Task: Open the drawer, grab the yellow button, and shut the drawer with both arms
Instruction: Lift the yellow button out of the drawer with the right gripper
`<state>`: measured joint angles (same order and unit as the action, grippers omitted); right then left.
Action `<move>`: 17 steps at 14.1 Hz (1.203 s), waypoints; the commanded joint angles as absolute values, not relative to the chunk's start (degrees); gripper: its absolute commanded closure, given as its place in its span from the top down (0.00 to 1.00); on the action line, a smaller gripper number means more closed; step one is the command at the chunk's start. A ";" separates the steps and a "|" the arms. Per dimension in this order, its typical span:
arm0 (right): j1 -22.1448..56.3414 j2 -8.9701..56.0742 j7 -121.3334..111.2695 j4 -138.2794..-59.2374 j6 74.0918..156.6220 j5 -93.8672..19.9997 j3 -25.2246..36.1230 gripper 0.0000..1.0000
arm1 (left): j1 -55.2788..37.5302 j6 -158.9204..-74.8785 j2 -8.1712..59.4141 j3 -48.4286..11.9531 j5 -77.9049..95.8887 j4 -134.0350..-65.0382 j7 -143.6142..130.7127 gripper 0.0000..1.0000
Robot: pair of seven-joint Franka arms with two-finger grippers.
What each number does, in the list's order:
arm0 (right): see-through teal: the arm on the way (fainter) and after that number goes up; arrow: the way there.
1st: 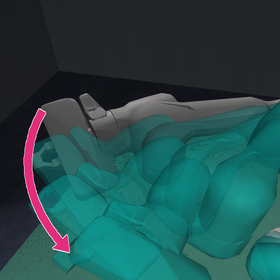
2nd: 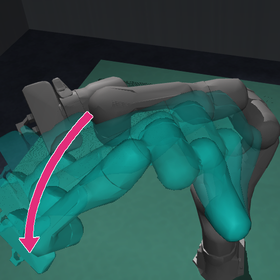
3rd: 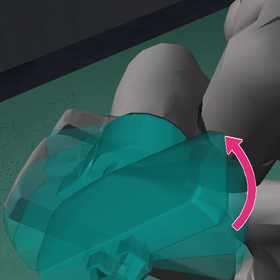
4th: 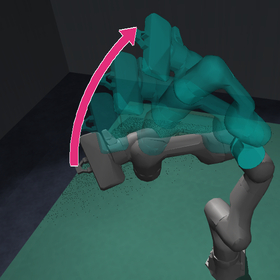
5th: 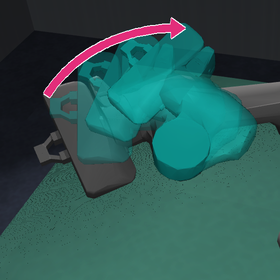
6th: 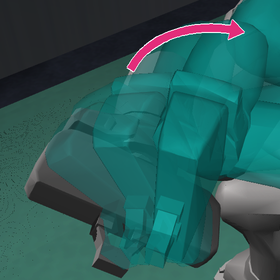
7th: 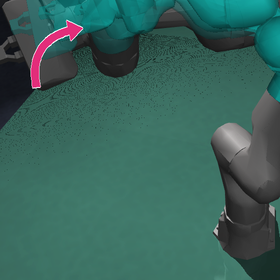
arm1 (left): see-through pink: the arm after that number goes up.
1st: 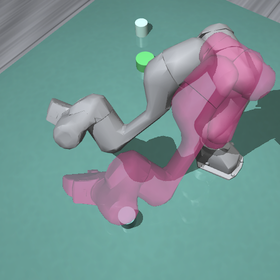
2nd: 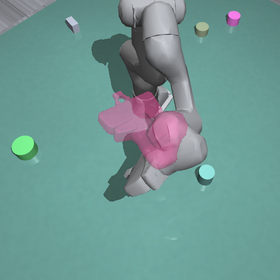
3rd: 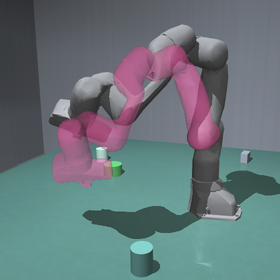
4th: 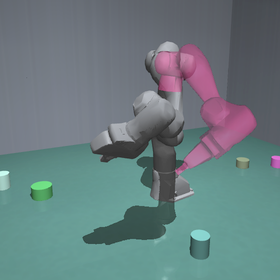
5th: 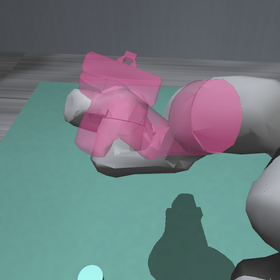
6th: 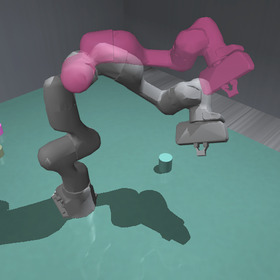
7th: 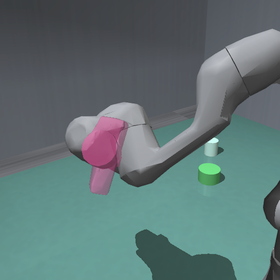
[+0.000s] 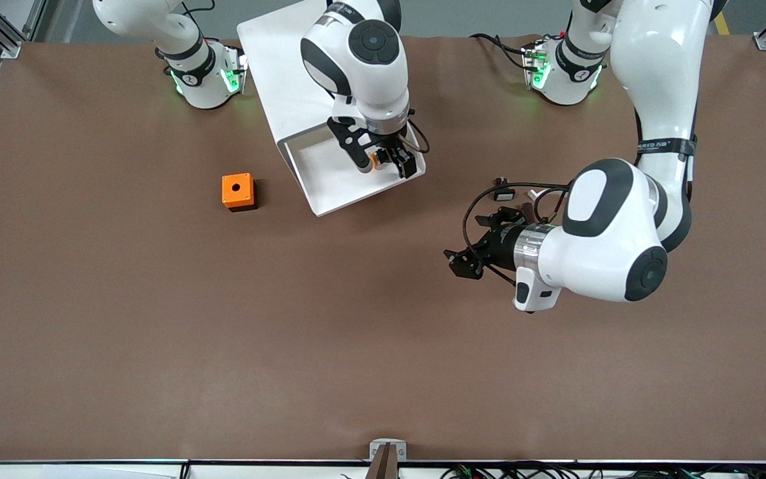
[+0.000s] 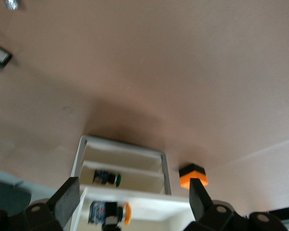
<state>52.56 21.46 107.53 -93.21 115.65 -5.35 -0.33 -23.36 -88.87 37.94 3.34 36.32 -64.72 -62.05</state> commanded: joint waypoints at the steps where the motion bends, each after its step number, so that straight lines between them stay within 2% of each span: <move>1: 53.88 22.06 109.95 -92.90 115.58 -4.57 0.26 0.95 | -26.18 -94.55 35.95 3.43 29.82 -66.62 -61.08 1.00; 4: 53.88 22.32 107.76 -92.73 115.31 -5.27 0.18 0.71 | -29.87 -98.78 35.95 3.52 21.65 -67.06 -62.31 1.00; 6: 53.88 22.32 107.14 -92.46 115.40 -5.71 0.09 0.46 | -32.42 -99.49 36.12 3.60 18.12 -67.15 -62.40 1.00; 9: 53.96 22.32 107.05 -92.11 115.58 -6.94 0.09 0.04 | -35.15 -104.84 36.73 3.60 14.87 -67.85 -66.51 1.00; 10: 53.88 22.32 106.35 -91.94 115.40 -6.94 0.09 0.00 | -36.20 -105.81 37.00 3.52 12.50 -67.85 -68.97 1.00; 13: 52.91 21.63 100.57 -90.89 112.87 -7.03 0.35 0.00 | -37.35 -106.44 37.35 3.52 9.67 -67.85 -71.54 1.00; 17: 45.72 19.43 87.14 -85.35 100.48 -8.61 0.53 0.00 | -37.88 -106.44 37.44 3.52 8.61 -67.85 -71.54 1.00</move>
